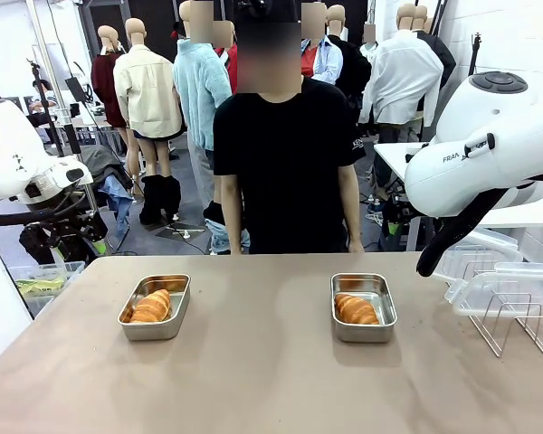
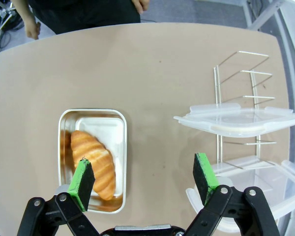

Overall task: Place the bread in airtight containers.
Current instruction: Pick up one Airtight Container lid and hand it to the human.

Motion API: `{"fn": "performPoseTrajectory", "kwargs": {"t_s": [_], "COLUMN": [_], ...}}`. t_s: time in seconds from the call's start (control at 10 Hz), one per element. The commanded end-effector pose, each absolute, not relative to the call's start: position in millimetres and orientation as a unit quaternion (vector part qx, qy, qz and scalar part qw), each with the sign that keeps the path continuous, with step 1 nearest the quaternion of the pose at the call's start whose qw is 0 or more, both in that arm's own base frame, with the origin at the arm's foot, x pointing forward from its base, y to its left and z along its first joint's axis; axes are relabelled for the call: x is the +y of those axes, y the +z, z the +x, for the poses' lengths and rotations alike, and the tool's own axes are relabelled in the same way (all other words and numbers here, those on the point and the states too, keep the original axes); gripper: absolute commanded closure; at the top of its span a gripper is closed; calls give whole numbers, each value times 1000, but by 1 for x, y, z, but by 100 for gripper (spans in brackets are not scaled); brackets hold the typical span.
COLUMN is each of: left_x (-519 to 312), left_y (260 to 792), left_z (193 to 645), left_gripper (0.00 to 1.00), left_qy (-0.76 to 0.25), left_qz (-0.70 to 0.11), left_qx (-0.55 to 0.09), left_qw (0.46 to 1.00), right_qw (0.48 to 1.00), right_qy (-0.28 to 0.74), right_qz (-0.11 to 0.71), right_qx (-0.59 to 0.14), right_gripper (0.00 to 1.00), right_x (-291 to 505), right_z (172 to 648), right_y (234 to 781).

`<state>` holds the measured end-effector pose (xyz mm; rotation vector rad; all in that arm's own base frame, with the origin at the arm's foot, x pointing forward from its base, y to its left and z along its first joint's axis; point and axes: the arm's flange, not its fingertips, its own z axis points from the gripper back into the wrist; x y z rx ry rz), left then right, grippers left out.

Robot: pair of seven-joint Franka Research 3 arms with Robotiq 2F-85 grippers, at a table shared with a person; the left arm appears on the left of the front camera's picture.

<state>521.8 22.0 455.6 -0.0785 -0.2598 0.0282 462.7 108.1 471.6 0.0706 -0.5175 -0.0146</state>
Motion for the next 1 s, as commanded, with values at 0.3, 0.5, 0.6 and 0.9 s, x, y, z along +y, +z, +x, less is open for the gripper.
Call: {"fn": "performPoseTrajectory", "kwargs": {"t_s": [0.3,0.5,0.6,0.9], "left_x": [22,22,22,22], "left_y": [457,457,457,457], "left_z": [521,521,521,521], "left_gripper": [12,12,12,12], "left_qy": [14,14,14,14], "left_qz": [-38,-38,-38,-38], "left_qx": [-131,-131,-131,-131], "left_qw": [991,991,991,991], "right_qw": [962,946,941,908], "right_qy": [84,184,218,384], "right_qz": [8,-27,-29,-38], "right_qx": [-260,-264,-257,-162], "right_gripper": [0,0,0,0], "right_x": [88,60,48,10], "right_z": [452,436,433,429], "right_y": [494,522,532,526]}}
